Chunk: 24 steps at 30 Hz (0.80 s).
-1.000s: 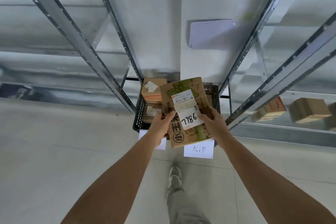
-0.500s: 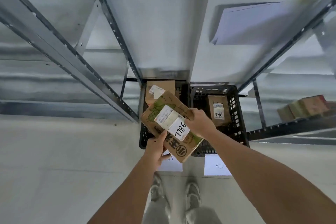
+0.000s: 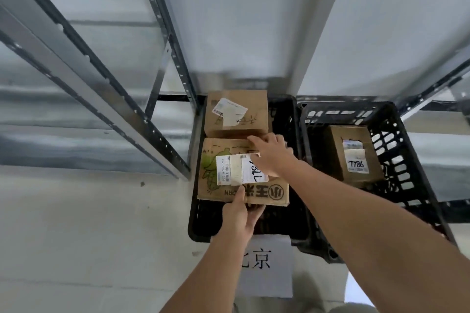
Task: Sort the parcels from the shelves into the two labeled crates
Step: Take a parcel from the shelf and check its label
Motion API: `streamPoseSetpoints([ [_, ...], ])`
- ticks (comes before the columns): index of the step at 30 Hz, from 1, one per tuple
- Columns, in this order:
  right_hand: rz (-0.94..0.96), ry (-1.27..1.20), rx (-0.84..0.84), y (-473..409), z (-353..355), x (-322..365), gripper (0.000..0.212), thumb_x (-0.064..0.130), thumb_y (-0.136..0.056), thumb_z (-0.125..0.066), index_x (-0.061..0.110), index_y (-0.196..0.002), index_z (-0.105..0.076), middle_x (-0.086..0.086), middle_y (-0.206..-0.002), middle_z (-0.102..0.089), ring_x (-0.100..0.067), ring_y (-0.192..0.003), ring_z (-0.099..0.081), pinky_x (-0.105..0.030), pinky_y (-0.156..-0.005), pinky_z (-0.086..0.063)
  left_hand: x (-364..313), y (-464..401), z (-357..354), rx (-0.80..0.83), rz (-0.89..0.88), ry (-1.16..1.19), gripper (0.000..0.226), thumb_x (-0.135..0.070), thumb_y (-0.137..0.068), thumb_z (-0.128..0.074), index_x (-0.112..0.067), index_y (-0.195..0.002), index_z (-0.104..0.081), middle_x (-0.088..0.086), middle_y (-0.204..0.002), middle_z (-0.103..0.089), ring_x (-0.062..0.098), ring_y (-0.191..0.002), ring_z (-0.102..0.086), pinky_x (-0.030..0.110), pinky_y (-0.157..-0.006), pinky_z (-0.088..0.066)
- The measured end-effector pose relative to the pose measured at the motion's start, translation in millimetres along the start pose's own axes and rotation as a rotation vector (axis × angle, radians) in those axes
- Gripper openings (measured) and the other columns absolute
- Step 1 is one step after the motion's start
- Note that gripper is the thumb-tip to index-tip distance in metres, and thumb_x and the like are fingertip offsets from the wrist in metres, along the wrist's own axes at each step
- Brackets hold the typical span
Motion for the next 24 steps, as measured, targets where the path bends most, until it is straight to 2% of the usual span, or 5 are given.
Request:
streamPoseSetpoints([
  [6, 0.201, 0.047, -0.103, -35, -51, -18, 0.069, 0.036, -0.103, -0.047, 0.028, -0.16, -0.009, -0.002, -0.167, 0.0, -0.024, -0.154, 0.009, -0.061, -0.122, -0.007, 1, -57, 6, -0.06, -0.101, -0.016, 0.027, -0.016, -0.101, -0.058, -0.011, -0.124, -0.046, 0.017, -0.112, -0.061, 0.032, -0.101, -0.064, 0.055, -0.097, -0.053],
  [11, -0.05, -0.136, -0.141, -21, -99, -44, 0.081, 0.048, -0.099, -0.052, 0.028, -0.159, -0.002, -0.01, -0.164, 0.023, -0.037, -0.153, 0.001, -0.052, -0.122, -0.022, -13, -82, 5, -0.176, -0.172, -0.086, 0.026, -0.008, -0.103, -0.052, -0.005, -0.128, -0.054, 0.013, -0.123, -0.06, 0.022, -0.085, -0.065, 0.04, -0.096, -0.055],
  [16, -0.063, -0.273, -0.056, -11, -126, -44, 0.073, 0.052, -0.101, -0.046, 0.033, -0.159, -0.007, -0.009, -0.161, 0.03, -0.036, -0.153, -0.005, -0.046, -0.116, -0.032, -35, -75, 27, -0.381, -0.744, -1.35, 0.012, -0.021, -0.1, -0.052, -0.014, -0.104, -0.062, 0.004, -0.097, -0.066, 0.016, -0.076, -0.06, 0.033, -0.062, -0.053],
  [20, 0.001, -0.238, -0.086, -17, -128, -46, 0.073, 0.053, -0.102, -0.039, 0.03, -0.16, 0.0, -0.01, -0.16, 0.035, -0.032, -0.153, 0.016, -0.047, -0.121, -0.022, -67, -84, 21, -0.292, -1.299, -1.918, 0.044, -0.038, -0.101, -0.045, -0.012, -0.137, -0.05, 0.012, -0.142, -0.052, 0.028, -0.129, -0.051, 0.04, -0.106, -0.048],
  [24, 0.03, -0.143, -0.143, -20, -150, -55, 0.074, 0.06, -0.102, -0.025, 0.031, -0.158, 0.013, -0.013, -0.158, 0.038, -0.029, -0.148, 0.032, -0.048, -0.125, 0.002, -82, -119, 28, -0.163, -1.144, -2.429, 0.076, -0.063, -0.098, 0.002, -0.017, -0.157, 0.012, 0.01, -0.164, 0.022, 0.023, -0.153, 0.017, 0.041, -0.124, 0.007],
])
Point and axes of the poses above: each hand's wrist, its own y-axis away from the middle knuckle, its own z-axis out of the back of the hand, x = y × z, the point moved 2 cm from there along -y, towards the middle knuckle
